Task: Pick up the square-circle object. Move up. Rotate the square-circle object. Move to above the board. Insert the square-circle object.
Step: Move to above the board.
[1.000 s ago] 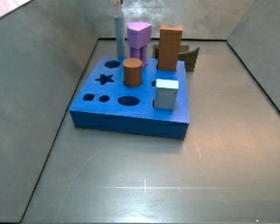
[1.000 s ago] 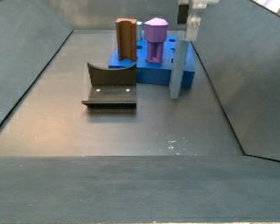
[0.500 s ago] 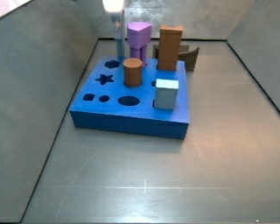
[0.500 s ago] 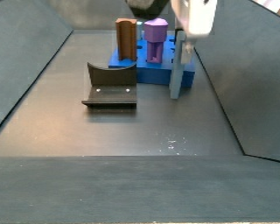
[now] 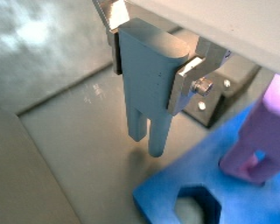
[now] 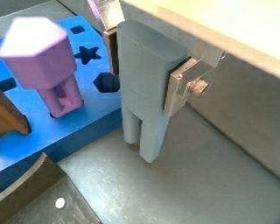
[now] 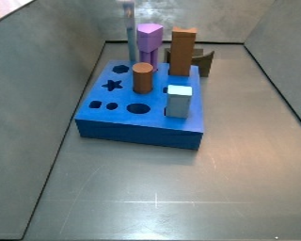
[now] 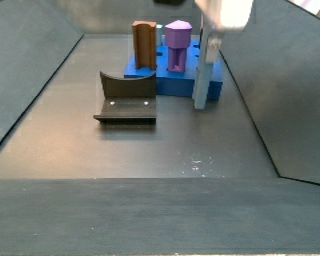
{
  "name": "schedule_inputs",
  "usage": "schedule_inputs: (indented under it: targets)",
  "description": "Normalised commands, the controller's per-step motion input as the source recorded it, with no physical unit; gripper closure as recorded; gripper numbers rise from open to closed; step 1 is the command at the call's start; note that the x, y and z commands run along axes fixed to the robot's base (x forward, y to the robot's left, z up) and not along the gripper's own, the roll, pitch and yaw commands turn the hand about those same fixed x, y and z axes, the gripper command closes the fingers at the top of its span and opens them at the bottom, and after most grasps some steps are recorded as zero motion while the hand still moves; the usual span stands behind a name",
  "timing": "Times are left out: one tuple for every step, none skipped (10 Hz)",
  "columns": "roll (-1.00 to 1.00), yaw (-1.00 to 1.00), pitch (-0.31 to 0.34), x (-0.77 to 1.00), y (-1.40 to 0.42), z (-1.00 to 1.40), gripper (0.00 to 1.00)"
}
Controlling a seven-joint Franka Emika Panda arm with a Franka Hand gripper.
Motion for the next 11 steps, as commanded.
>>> schedule_inputs:
  targets:
    - [0.22,0.08,0.02,0.02,0.13,1.0,1.0]
    - [0.15,0.05,0.036,0.02,0.12,1.0,1.0]
    - [0.11,0.03,0.056,0.02,0.12,1.0,1.0]
    - [0.09,0.02,0.065,0.02,0.11,1.0,1.0]
    - [0.09,0.02,0.069,0.02,0.11,1.0,1.0]
    - [0.06,0.0,0.07,0.02,0.1,1.0,1.0]
    - [0.06,-0.01,0.072,0.02,0.1,1.0,1.0]
    - [0.04,-0.01,0.076,0.02,0.1,1.0,1.0]
    - [0.03,-0.02,0.079,0.02,0.09,1.0,1.0]
    - [0.02,-0.02,0.082,0.02,0.09,1.0,1.0]
    - [0.02,-0.02,0.082,0.02,0.09,1.0,1.0]
